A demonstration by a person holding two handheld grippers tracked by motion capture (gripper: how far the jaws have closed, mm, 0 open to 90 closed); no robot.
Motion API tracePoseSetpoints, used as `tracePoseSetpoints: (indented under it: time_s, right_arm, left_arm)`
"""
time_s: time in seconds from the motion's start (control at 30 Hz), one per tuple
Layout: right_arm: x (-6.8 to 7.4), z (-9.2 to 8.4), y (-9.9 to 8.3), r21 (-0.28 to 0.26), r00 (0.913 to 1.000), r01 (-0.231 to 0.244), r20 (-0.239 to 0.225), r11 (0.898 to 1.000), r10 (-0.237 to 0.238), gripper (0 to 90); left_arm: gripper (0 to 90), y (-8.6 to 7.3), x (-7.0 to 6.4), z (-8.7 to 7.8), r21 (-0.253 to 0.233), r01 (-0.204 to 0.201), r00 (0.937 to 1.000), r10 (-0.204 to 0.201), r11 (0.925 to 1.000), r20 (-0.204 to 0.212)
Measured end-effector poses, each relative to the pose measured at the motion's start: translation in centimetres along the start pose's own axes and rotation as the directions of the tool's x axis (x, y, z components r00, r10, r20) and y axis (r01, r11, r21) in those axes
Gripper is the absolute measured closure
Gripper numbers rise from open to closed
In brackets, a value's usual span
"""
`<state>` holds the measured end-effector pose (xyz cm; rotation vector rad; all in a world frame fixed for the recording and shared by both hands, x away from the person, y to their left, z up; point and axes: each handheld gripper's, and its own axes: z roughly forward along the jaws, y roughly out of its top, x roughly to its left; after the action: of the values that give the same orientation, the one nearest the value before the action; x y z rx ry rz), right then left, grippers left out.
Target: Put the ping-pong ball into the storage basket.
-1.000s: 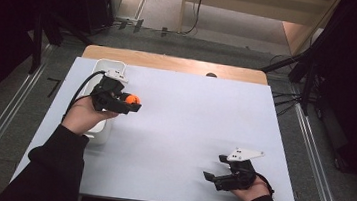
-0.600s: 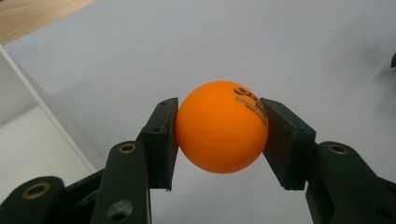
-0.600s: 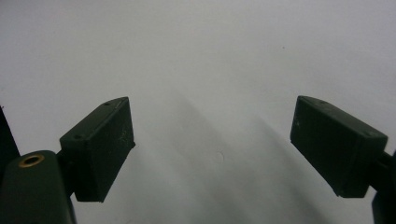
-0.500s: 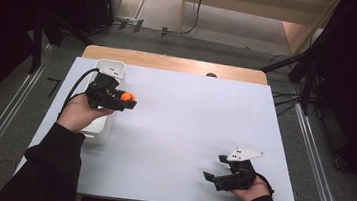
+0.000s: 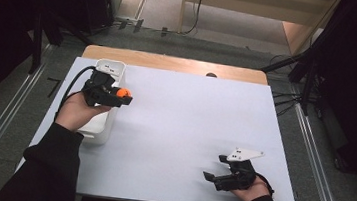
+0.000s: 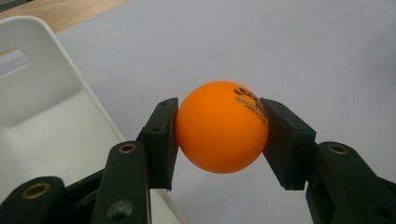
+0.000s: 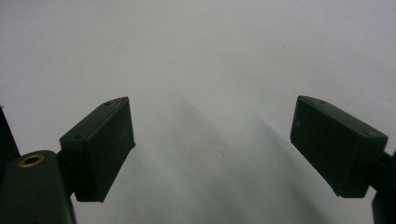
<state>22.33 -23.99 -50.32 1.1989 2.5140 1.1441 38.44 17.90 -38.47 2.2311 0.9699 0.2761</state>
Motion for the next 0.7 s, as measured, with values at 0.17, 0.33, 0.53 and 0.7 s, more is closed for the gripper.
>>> tracePoseSetpoints:
  time_s: [0.17,0.33,0.53,0.7]
  right_arm:
    - [0.0,0.0,0.0,-0.001,1.0,0.0,0.0,1.0,0.0,12.3]
    - [0.0,0.0,0.0,0.0,1.0,0.002,0.0,1.0,-0.002,12.3]
    - [0.0,0.0,0.0,-0.001,1.0,0.0,-0.001,1.0,0.0,12.3]
    - [0.0,0.0,0.0,-0.001,1.0,0.001,0.0,1.0,-0.001,12.3]
  left_arm:
    - [50.2,-0.1,0.4,0.0,-0.014,0.022,0.9995,-0.022,0.9997,-0.022]
    - [50.1,-0.1,0.7,0.0,-0.014,0.056,0.9981,-0.056,0.9983,-0.024]
    - [50.1,-0.2,1.2,-0.1,-0.024,0.09,0.995,-0.091,0.9957,-0.042]
    - [50.2,-0.3,1.5,-0.3,-0.046,0.102,0.9907,-0.106,0.9937,-0.086]
